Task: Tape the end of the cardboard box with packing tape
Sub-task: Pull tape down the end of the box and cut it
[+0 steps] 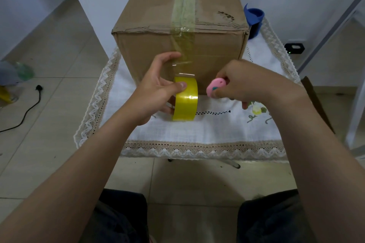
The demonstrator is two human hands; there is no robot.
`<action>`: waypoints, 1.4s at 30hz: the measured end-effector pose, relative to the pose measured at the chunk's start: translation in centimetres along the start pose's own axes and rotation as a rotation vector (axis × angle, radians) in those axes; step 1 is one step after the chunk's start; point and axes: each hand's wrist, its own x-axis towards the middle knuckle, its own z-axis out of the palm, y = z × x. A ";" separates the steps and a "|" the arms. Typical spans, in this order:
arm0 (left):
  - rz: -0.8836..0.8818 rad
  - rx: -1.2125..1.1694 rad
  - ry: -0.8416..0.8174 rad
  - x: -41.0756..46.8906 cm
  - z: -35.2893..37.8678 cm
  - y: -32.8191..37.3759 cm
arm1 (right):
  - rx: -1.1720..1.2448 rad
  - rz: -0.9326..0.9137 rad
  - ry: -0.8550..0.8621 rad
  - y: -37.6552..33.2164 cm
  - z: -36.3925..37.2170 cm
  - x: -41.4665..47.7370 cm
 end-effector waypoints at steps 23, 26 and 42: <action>-0.003 -0.136 -0.040 -0.3 0.3 -0.2 | 0.691 0.186 -0.019 -3.1 3.2 0.3; 0.010 -0.130 0.024 -0.5 0.5 0.2 | 0.838 0.200 -0.012 -3.1 3.2 0.5; -0.006 -0.289 0.422 0.9 2.2 1.1 | 0.267 0.271 0.133 -0.4 0.1 -2.7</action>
